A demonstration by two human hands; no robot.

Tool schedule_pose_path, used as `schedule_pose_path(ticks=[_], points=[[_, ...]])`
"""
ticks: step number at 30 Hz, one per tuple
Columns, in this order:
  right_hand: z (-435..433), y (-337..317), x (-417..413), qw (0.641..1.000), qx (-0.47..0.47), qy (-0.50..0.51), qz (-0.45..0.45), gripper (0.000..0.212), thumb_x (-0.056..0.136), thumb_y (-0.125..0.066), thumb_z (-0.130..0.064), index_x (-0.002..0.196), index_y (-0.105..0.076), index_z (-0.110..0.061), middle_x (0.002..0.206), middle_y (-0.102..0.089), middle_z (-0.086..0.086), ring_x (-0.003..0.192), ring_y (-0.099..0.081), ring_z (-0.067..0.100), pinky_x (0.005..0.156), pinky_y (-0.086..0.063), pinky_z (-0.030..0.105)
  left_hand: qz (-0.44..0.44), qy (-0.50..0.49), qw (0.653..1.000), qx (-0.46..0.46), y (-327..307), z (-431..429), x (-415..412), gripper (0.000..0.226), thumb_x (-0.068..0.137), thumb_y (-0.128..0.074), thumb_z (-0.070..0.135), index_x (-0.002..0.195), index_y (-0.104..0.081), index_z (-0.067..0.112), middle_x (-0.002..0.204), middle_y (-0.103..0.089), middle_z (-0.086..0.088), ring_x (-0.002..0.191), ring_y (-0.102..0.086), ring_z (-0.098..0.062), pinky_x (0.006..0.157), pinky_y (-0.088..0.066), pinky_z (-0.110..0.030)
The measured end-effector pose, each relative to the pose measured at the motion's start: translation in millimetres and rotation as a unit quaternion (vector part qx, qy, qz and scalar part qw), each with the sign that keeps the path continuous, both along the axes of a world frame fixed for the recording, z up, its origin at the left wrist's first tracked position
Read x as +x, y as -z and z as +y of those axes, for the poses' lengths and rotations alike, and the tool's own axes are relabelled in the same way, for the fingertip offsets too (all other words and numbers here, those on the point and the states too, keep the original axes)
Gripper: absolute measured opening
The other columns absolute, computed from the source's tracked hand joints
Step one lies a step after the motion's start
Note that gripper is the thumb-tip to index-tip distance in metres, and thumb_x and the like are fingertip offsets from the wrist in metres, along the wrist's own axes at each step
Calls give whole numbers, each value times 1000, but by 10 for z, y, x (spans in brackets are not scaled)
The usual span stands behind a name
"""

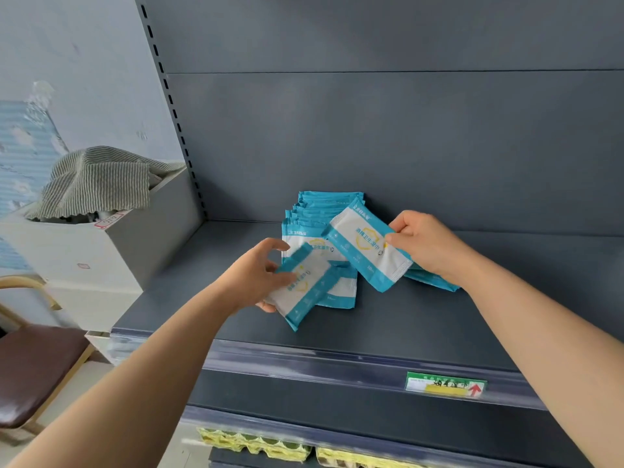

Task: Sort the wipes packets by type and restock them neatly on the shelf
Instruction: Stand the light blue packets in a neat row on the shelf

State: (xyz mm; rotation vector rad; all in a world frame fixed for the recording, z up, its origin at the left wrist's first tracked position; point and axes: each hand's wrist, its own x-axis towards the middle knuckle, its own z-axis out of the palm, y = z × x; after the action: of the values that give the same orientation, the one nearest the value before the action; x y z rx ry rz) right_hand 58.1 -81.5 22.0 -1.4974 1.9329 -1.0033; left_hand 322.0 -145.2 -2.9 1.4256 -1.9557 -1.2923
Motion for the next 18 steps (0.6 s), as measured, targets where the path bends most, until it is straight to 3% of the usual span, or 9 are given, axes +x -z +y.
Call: schedule_pose_path(ticks=[2,5,11,15,18], points=[[15,-6,21,1000,11,-23,0,4,90,-57,-12,92,-60,-13,82,-72,-1,76,-67,16,70,-50,34,-59,37,998,10,-28,-40,-16,58,79,-77,10,121,-42,30,112,-63,1,83,-69,-20,63,-61,-36],[16,29,72,997,47,-64,-7,10,87,-59,-5,93,-60,-14,85,-72,-4,78,-67,11,72,-52,31,-79,21,997,-1,-25,-99,-55,58,71,-83,9,115,-47,22,114,-63,2,91,-66,-18,80,-59,-40],[-116,171,182,992,89,-87,1,23,82,-69,-3,92,-59,-21,97,-71,-4,89,-68,10,82,-57,34,27,-143,989,-25,182,-175,-96,57,70,-85,17,117,-53,12,104,-65,-1,89,-64,-16,68,-53,-28],[-182,210,229,989,107,-98,3,28,79,-74,-7,102,-62,-17,100,-72,-4,88,-69,9,82,-58,34,-74,-147,984,-70,278,-153,-115,28,84,-72,32,93,-67,6,90,-70,-8,72,-63,-20,64,-55,-32],[-199,245,250,984,136,-118,17,31,75,-79,-13,102,-65,-20,99,-72,-7,88,-69,8,82,-58,32,-43,-133,990,12,225,-168,-121,38,88,-66,39,91,-70,1,84,-72,-9,67,-66,-20,67,-61,-36]])
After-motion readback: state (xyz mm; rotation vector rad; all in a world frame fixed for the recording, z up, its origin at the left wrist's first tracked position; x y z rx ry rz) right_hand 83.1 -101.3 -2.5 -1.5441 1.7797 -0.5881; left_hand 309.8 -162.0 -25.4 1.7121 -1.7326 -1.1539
